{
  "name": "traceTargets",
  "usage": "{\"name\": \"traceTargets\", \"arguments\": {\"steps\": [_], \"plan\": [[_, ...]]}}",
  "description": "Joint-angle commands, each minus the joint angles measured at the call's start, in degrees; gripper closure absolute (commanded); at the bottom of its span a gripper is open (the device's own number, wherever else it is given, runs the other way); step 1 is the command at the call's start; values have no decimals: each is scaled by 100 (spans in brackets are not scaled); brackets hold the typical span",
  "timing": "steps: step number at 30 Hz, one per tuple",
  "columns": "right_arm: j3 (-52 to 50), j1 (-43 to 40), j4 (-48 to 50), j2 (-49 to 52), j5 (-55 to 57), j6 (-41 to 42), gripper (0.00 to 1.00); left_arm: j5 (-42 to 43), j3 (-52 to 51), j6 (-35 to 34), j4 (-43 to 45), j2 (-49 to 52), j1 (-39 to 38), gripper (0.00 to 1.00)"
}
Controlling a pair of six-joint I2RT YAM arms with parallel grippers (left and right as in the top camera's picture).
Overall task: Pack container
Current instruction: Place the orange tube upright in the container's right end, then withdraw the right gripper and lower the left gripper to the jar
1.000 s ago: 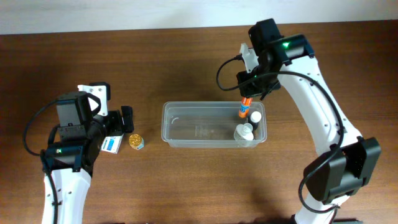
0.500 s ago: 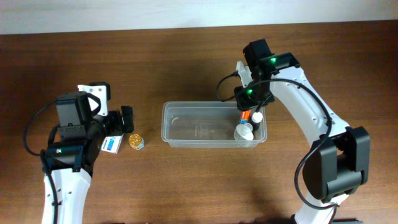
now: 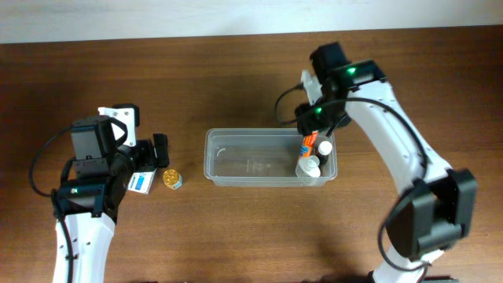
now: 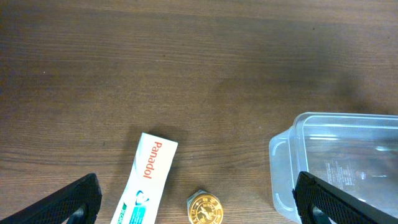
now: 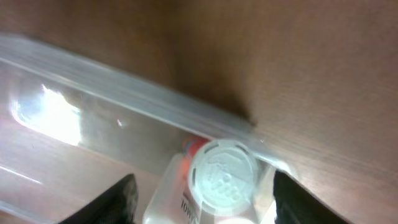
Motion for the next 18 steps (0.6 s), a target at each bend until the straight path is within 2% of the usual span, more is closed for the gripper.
{"name": "traceTargets", "arguments": {"steps": [1, 5, 8, 10, 12, 14, 18], "plan": [[658, 17, -157, -769, 299, 4, 35, 42, 111, -17, -4, 9, 28, 1], [1071, -175, -415, -1161, 610, 245, 33, 42, 111, -17, -4, 9, 28, 1], [1123, -514, -614, -1480, 1126, 984, 32, 42, 111, -15, -4, 9, 28, 1], [1123, -903, -846, -1639, 1482, 1711, 23, 42, 111, -17, -4, 9, 28, 1], [1123, -1360, -1021, -1703, 1429, 2046, 10, 42, 111, -15, -4, 9, 28, 0], [1121, -1849, -1191, -1696, 1027, 2035, 3, 42, 111, -17, -2, 9, 28, 1], [1001, -2660, -1696, -1589, 304, 1788, 3, 42, 111, -17, 15, 9, 28, 1]]}}
